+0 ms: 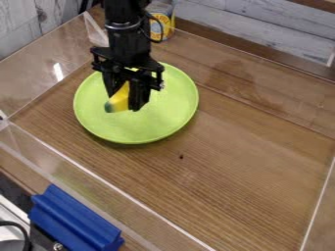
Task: Remove the banana from inside the green plate and put it on the table
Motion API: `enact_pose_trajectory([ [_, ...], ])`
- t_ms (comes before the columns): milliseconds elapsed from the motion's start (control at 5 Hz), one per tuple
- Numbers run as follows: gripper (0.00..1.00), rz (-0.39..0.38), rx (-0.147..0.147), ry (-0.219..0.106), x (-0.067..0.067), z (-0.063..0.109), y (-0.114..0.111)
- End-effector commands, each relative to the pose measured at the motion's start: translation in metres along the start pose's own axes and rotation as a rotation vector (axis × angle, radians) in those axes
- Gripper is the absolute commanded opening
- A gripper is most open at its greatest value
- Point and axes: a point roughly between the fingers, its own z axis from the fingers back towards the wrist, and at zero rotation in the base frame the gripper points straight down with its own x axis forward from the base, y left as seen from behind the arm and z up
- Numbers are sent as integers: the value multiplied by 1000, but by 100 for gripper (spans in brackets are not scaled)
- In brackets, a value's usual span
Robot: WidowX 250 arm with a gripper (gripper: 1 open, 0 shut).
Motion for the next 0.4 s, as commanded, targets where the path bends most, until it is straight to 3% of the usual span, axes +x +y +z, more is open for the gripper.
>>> enact_pose_trajectory([
  [0,0,-17,20,-95,9,29,-3],
  [200,0,-25,18,-96,8,36,-8],
])
